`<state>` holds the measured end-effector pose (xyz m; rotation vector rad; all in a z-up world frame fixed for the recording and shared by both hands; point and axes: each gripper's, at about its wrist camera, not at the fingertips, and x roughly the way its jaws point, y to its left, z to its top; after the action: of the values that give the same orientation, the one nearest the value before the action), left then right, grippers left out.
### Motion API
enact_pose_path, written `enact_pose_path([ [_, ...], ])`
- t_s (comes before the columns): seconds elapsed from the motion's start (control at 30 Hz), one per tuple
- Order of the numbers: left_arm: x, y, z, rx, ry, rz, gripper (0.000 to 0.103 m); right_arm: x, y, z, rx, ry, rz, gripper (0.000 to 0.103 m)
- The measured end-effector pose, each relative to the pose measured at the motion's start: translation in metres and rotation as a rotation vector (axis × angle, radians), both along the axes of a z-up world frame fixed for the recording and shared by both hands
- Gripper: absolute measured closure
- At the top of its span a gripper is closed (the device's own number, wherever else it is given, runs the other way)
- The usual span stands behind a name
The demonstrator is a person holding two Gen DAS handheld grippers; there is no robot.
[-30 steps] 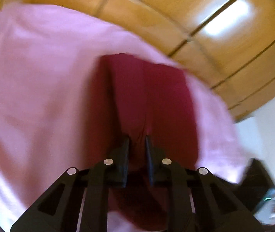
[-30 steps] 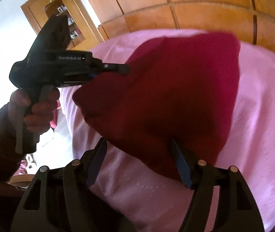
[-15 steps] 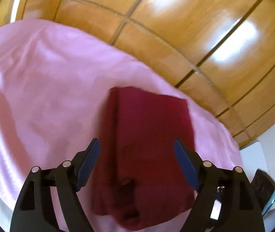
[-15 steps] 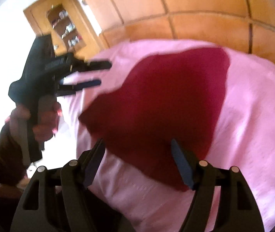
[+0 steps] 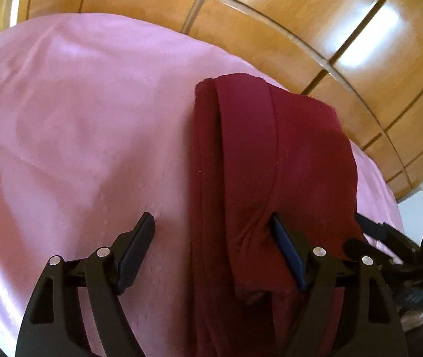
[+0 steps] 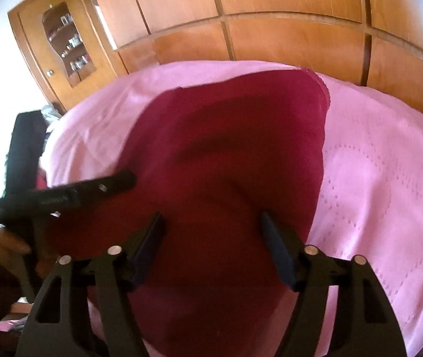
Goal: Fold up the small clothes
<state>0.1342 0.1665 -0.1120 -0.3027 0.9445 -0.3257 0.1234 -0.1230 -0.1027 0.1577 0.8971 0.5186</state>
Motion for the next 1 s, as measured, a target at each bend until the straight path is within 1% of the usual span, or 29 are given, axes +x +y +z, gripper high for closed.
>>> enact_pose_path([
  [0.07,0.001,0.001,0.0,-0.009,-0.007,-0.017,0.026,0.004,-0.013,0.006,0.064,-0.004,-0.032,0.022],
  [0.1,0.001,0.002,0.0,-0.015,-0.013,-0.029,0.026,0.007,-0.021,0.01,0.085,-0.014,-0.069,0.02],
  [0.13,0.0,0.002,0.0,-0.023,-0.018,-0.039,0.03,0.011,-0.028,0.01,0.104,-0.014,-0.093,0.02],
  [0.17,-0.001,0.002,0.001,-0.034,-0.023,-0.05,0.033,0.018,-0.036,0.007,0.132,0.008,-0.119,0.02],
  [0.27,-0.002,-0.004,0.002,-0.035,-0.044,-0.075,0.037,0.031,-0.047,-0.006,0.166,0.062,-0.164,0.02],
  [0.3,-0.001,-0.007,0.002,-0.032,-0.049,-0.084,0.039,0.038,-0.048,-0.015,0.185,0.096,-0.164,0.02],
  [0.4,0.0,-0.011,0.003,-0.03,-0.056,-0.109,0.043,0.051,-0.043,-0.026,0.223,0.141,-0.147,0.022],
  [0.47,0.001,-0.013,0.003,-0.047,-0.058,-0.131,0.05,0.057,-0.043,-0.03,0.251,0.164,-0.14,0.022],
  [0.5,0.001,-0.014,0.003,-0.058,-0.059,-0.143,0.052,0.061,-0.045,-0.034,0.286,0.189,-0.137,0.023],
  [0.57,0.003,-0.017,0.002,-0.083,-0.065,-0.156,0.059,0.064,-0.052,-0.04,0.296,0.202,-0.151,0.039],
  [0.6,0.004,-0.016,0.001,-0.107,-0.066,-0.162,0.061,0.063,-0.053,-0.038,0.295,0.199,-0.145,0.044],
  [0.67,0.0,-0.013,0.002,-0.139,-0.066,-0.163,0.069,0.058,-0.052,-0.028,0.271,0.174,-0.127,0.06],
  [0.73,-0.003,-0.009,0.006,-0.21,-0.067,-0.167,0.072,0.052,-0.046,-0.015,0.246,0.148,-0.116,0.067],
  [0.77,-0.004,-0.009,0.008,-0.232,-0.071,-0.174,0.072,0.049,-0.046,-0.008,0.236,0.127,-0.107,0.069],
  [0.87,-0.005,-0.014,0.017,-0.293,-0.08,-0.203,0.074,0.045,-0.041,0.014,0.214,0.064,-0.083,0.071],
  [0.9,-0.004,-0.019,0.023,-0.311,-0.093,-0.216,0.074,0.044,-0.042,0.024,0.204,0.036,-0.081,0.071],
  [1.0,0.005,-0.036,0.042,-0.327,-0.136,-0.258,0.074,0.042,-0.054,0.047,0.196,-0.03,-0.095,0.071],
])
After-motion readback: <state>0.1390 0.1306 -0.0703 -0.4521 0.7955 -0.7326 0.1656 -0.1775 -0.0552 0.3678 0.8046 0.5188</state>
